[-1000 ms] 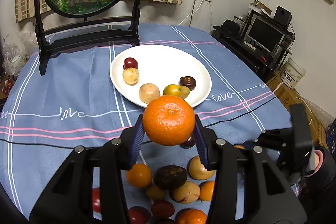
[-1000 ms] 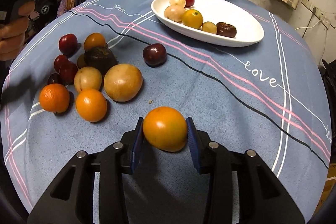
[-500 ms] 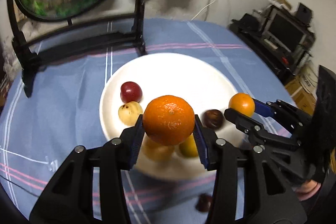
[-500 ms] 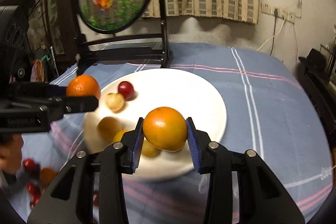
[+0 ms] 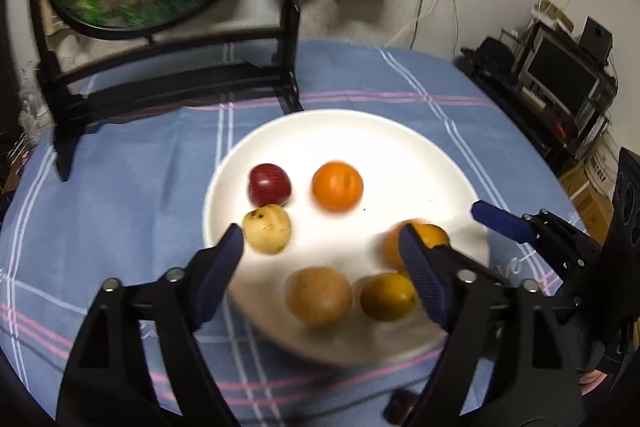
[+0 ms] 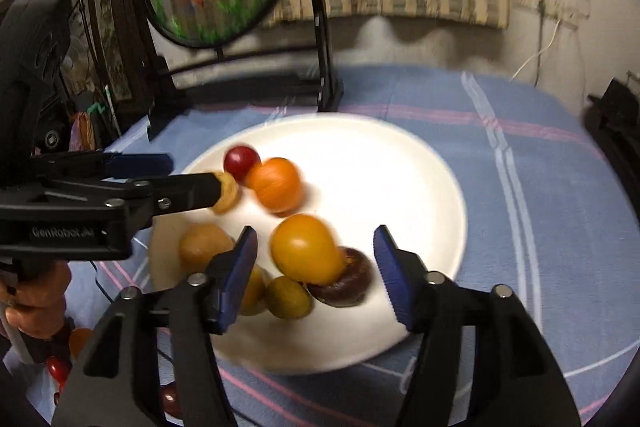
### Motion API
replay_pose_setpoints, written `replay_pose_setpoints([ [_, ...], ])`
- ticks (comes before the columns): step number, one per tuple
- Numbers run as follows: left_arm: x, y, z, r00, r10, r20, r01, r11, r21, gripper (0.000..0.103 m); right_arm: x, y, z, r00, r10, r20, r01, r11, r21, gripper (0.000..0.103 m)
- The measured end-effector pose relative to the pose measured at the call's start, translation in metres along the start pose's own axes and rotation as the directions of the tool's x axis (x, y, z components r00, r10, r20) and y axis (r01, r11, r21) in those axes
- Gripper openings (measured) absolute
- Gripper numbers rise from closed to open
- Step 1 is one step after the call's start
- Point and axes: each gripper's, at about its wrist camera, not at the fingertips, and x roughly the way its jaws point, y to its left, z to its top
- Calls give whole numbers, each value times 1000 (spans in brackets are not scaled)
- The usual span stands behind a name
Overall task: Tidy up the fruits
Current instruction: 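Carry both fruits to the white plate and open both tools, then return both tools to the fruit cluster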
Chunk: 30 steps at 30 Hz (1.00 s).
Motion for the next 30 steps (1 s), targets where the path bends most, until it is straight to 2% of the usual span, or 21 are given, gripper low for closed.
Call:
replay_pose_setpoints([
  [3, -38, 1, -14, 999, 2, 51, -2, 1000, 2, 90, -29, 8, -1, 999, -33, 35, 33, 999, -5, 61],
  [6, -72, 2, -35, 996, 3, 88, -3, 1000, 8, 93, -59, 16, -9, 997, -28, 69, 26, 999, 22, 61],
  [9, -106, 6, -69, 993, -6, 118, 5, 1000, 7, 95, -93, 30, -28, 993, -4, 120, 2, 1000, 23, 61],
  [14, -151, 10, -145, 989, -9, 147, 8, 1000, 7, 99, -130, 53, -67, 988, 28, 153, -36, 998, 46, 61],
  [16, -163, 11, -179, 989, -4, 151, 2, 1000, 13, 99, -130, 62, -75, 989, 117, 86, -120, 992, 30, 61],
  [18, -169, 9, -204, 989, 8, 147, -11, 1000, 22, 99, -128, 71, -83, 985, 170, 11, -170, 985, -1, 61],
  [22, -176, -1, -242, 990, 5, 142, -14, 998, 60, 99, -121, 97, -104, 981, 169, -97, -178, 980, -90, 61],
  [25, -180, -9, -250, 988, -64, 138, 47, 992, 121, 99, -114, 111, -115, 977, 144, -159, -169, 974, -154, 60],
  [26, -180, -9, -250, 987, -77, 139, 60, 991, 120, 99, -112, 113, -118, 969, 163, -185, -192, 969, -155, 56],
  [28, -175, -5, -249, 988, -112, 108, 101, 990, 99, 99, -111, 114, -120, 959, 184, -215, -218, 964, -149, 54],
  [30, -169, -1, -247, 989, -127, 78, 121, 990, 70, 99, -109, 113, -122, 958, 173, -228, -210, 966, -152, 54],
])
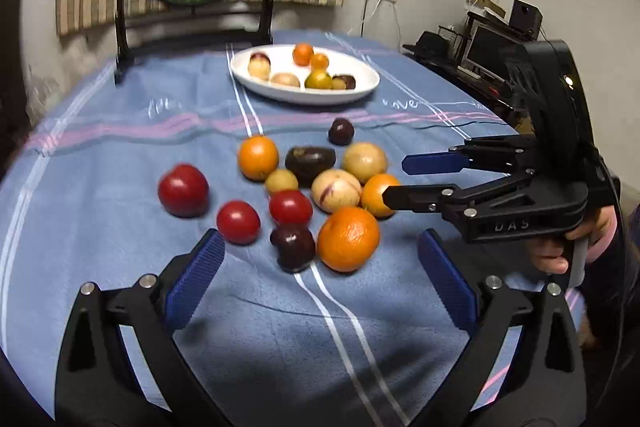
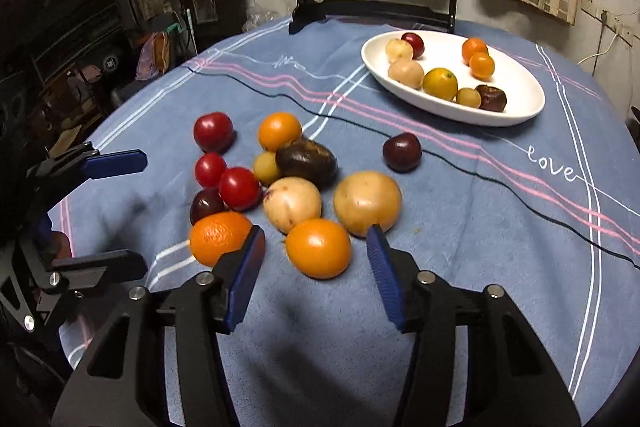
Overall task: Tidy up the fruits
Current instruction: 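Return both tools to the fruit cluster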
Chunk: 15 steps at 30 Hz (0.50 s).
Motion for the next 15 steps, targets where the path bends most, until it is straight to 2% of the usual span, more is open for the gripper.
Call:
replay_pose_setpoints([
  [9, 1, -4, 0, 1000, -5, -11, 5, 1000, 13, 99, 14, 1, -8, 998, 13, -57, -12, 1000, 21, 45],
  [15, 0, -5, 0, 1000, -6, -9, 6, 1000, 19, 99, 18, -1, -8, 999, 13, -51, -11, 1000, 26, 43],
])
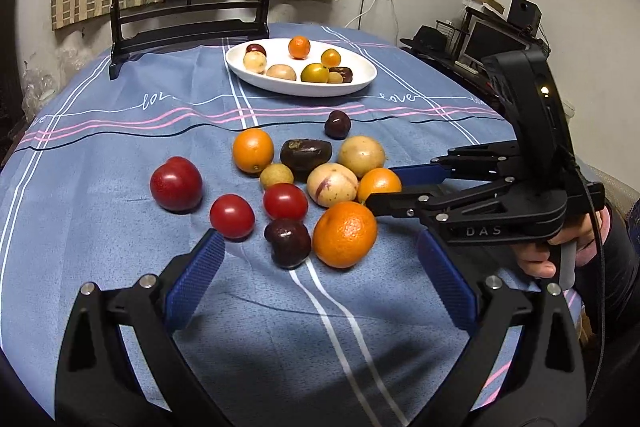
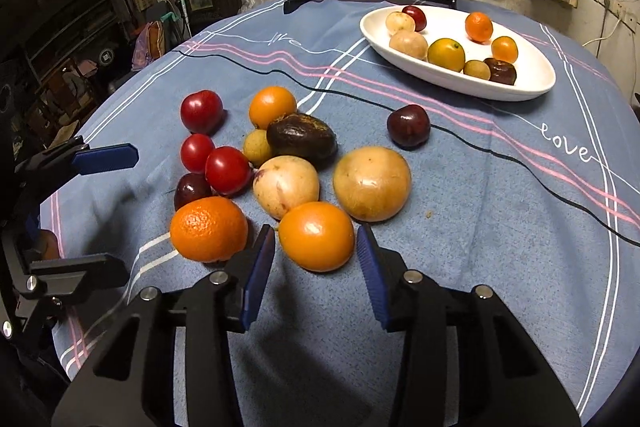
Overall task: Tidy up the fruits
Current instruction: 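Return both tools to the fruit cluster, then grasp another orange with the right tool while the left tool grasps a tangerine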
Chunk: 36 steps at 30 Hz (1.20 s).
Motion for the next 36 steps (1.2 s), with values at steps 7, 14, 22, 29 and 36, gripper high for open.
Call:
replay_pose_setpoints([
  [7, 2, 0, 0, 1000, 4, -14, -4, 1000, 0, 99, 1, -1, 0, 1000, 6, -3, -6, 1000, 2, 41],
  [14, 2, 5, 1, 999, -35, -12, 35, 999, -25, 97, -8, -6, 4, 999, 46, 29, -47, 998, 34, 40],
  [22, 8, -38, 4, 999, 37, 7, -38, 975, 218, 72, -24, -17, 10, 995, 47, 83, -54, 996, 75, 40],
  [29, 38, -47, 11, 994, 89, -65, -62, 942, 331, 41, -26, -17, 11, 995, 40, 87, -47, 996, 77, 40],
  [36, 46, -43, 11, 991, 89, -104, -47, 935, 352, 41, -26, -23, 9, 996, 42, 83, -50, 993, 103, 40],
])
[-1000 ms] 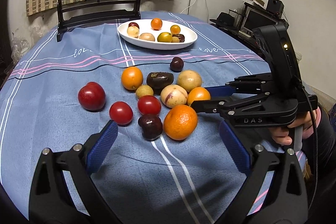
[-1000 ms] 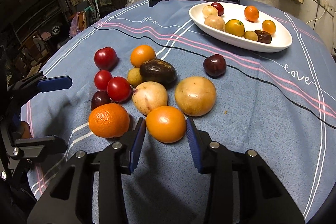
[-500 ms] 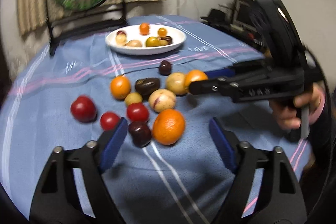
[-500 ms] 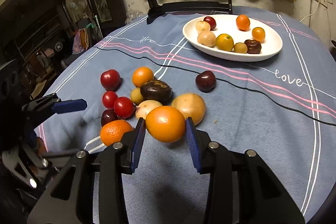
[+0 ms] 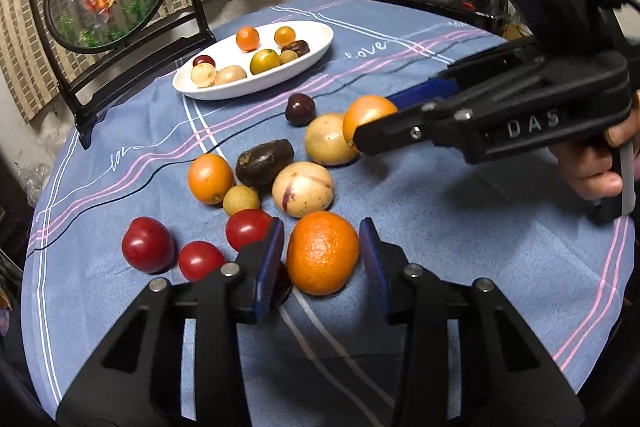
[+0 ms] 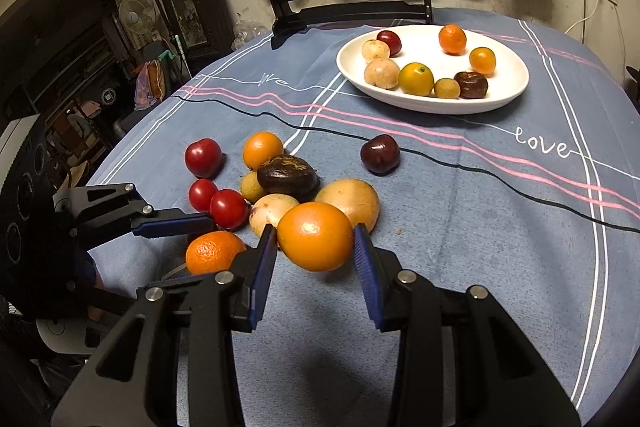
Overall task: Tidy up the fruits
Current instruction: 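Grasp another orange with the right tool while the left tool grasps a tangerine, then carry both fruits to the white plate and open both tools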
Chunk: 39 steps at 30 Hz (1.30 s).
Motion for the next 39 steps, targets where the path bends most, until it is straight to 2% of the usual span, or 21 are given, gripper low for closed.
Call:
replay_pose_setpoints([
  [6, 5, -4, -3, 999, 7, -34, -6, 999, 33, 41, 1, -1, -1, 1000, -4, -6, 4, 1000, 4, 40],
  [11, 13, -14, -3, 995, 73, -63, -67, 993, 101, 41, 1, -2, 0, 1000, -8, -9, 8, 1000, 5, 40],
  [13, 11, -12, -3, 995, 76, -57, -71, 993, 94, 37, 1, -2, -1, 1000, -9, -8, 9, 1000, 7, 40],
  [20, 9, -8, -2, 997, 64, -53, -60, 996, 69, 36, 0, -3, -1, 1000, -9, -3, 9, 1000, 7, 40],
  [28, -8, 13, 6, 1000, -21, 14, 22, 999, -50, 36, 0, -2, 0, 1000, -4, 3, 4, 1000, 7, 40],
  [32, -9, 29, 13, 1000, -9, 30, 12, 994, -105, 36, -2, -2, 1, 1000, -3, 17, 4, 1000, -4, 40],
  [35, -5, 46, 28, 999, -7, 37, 12, 989, -149, 36, -7, -6, 3, 998, -8, 67, 7, 1000, 5, 40],
  [37, -1, 59, 41, 999, -8, 45, 16, 983, -181, 36, -12, -14, 12, 991, -15, 130, 11, 999, 31, 40],
  [39, 9, 78, 67, 998, -18, 53, 30, 973, -230, 36, -11, -22, 26, 984, -50, 172, 40, 997, 65, 40],
])
